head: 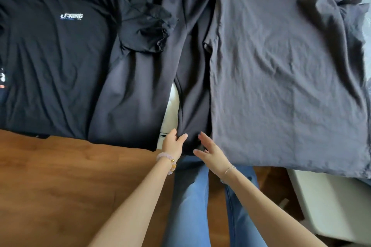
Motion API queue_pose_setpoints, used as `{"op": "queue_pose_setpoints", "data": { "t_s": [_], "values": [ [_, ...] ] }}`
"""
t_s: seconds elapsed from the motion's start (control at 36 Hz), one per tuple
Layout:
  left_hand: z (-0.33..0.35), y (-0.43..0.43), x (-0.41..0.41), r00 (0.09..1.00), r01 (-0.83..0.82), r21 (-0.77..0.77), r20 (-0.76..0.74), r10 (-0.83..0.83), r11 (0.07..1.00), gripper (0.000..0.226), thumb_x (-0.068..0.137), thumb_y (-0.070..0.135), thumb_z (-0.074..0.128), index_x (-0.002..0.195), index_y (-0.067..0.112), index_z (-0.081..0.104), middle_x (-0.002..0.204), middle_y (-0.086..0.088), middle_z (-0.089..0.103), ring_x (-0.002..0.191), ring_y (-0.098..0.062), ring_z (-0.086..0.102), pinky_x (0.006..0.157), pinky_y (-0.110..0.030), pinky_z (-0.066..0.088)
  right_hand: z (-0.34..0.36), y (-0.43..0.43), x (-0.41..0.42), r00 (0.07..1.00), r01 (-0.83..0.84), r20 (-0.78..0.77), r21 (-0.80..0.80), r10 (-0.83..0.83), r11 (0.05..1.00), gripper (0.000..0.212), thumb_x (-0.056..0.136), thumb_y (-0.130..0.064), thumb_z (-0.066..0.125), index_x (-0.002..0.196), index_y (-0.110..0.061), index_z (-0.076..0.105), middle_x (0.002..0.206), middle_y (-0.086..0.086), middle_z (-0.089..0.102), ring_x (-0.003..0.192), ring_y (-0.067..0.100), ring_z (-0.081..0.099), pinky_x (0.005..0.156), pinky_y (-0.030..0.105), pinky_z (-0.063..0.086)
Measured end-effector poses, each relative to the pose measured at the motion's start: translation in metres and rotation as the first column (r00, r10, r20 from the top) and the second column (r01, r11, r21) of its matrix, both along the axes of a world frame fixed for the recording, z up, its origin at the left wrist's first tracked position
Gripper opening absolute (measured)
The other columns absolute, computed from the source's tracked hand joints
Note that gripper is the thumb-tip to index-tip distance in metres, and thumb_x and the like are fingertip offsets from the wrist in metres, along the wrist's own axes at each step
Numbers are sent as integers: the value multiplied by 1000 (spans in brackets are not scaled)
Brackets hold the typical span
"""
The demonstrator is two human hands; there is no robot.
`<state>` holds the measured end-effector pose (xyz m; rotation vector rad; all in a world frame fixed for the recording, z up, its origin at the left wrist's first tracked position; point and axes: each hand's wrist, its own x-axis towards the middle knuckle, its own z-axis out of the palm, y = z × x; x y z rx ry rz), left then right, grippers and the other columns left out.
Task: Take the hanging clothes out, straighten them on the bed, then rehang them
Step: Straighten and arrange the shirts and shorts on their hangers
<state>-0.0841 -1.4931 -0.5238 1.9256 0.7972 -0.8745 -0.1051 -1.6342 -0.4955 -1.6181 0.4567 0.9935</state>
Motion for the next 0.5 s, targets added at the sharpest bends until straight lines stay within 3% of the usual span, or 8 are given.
{"op": "queue_pose_setpoints", "data": {
  "t_s": [0.06,0.11,0.14,0.19,0.25,0.39,0.5],
  "values": [
    [1,10,1,998,-25,-10,55,25,1000,39,98,24,55,117,-10,53,110,-28,61,107,-39,59,92,-45,47,-1,12,2,1000,10,7,5,-10,1000,76,90,-12,55,151,-19,10,155,-6,19,144,10,15,108,18,17],
    [4,19,4,996,-43,-24,83,45,999,26,97,22,56,89,-3,52,81,-17,54,82,-29,54,76,-37,44,-3,18,7,999,46,29,-39,-45,998,79,90,-8,54,151,-18,4,158,-5,9,145,11,8,112,22,13],
    [4,22,6,995,-39,-26,91,41,999,27,97,21,56,85,-2,50,79,-16,52,79,-27,52,74,-36,44,-6,19,11,996,76,42,-80,-73,994,81,90,-7,54,151,-17,3,159,-4,6,146,12,7,114,25,13],
    [5,27,10,996,7,-27,94,-4,1000,28,97,22,56,88,-4,50,84,-19,54,79,-28,53,74,-37,45,-11,13,19,992,119,64,-176,-110,977,81,89,-7,53,151,-14,1,159,0,5,146,15,7,118,30,12],
    [4,29,13,996,50,-30,74,-48,998,27,98,22,56,89,-2,51,86,-19,56,81,-29,55,77,-38,47,-15,0,26,994,67,102,-312,-36,948,81,88,-8,53,150,-9,1,159,4,6,146,18,6,119,31,10],
    [-1,26,13,998,66,-32,15,-65,997,34,98,18,54,68,16,40,72,0,48,75,-20,49,75,-31,40,-24,-56,35,977,-49,136,-599,162,800,83,88,-11,55,150,-7,-1,159,7,0,147,23,-1,119,32,7],
    [-3,22,9,998,53,-57,-15,-54,997,17,99,21,54,88,9,52,97,-11,59,93,-25,56,85,-37,47,-27,-94,42,982,115,189,-686,23,718,80,87,-15,59,150,-9,10,157,9,14,145,24,15,115,34,20]
  ]
}}
